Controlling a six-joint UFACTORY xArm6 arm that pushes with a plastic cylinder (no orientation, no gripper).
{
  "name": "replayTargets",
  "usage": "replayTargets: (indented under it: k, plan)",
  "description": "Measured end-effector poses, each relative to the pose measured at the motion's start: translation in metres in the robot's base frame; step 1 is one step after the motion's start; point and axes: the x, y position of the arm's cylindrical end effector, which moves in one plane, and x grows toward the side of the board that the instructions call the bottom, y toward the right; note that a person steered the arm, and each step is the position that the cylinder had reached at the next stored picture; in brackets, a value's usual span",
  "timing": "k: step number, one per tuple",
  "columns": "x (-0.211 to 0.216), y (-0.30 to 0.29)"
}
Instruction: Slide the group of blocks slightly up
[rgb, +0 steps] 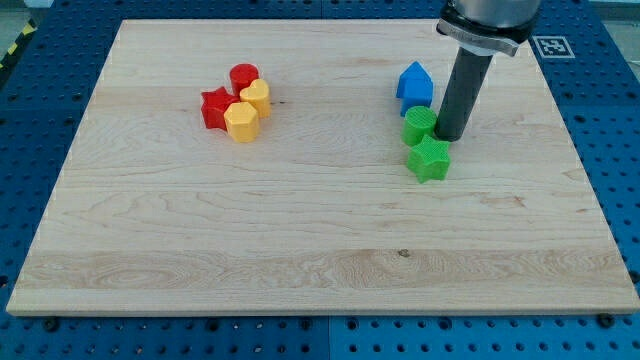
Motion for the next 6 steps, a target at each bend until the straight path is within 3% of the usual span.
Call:
replayTargets:
  k: [1, 2, 4, 6]
  plan:
    - [0.019, 0.026]
    - [0.071, 0.076]
    - [0.180, 0.010]
    - [0.142, -0.033]
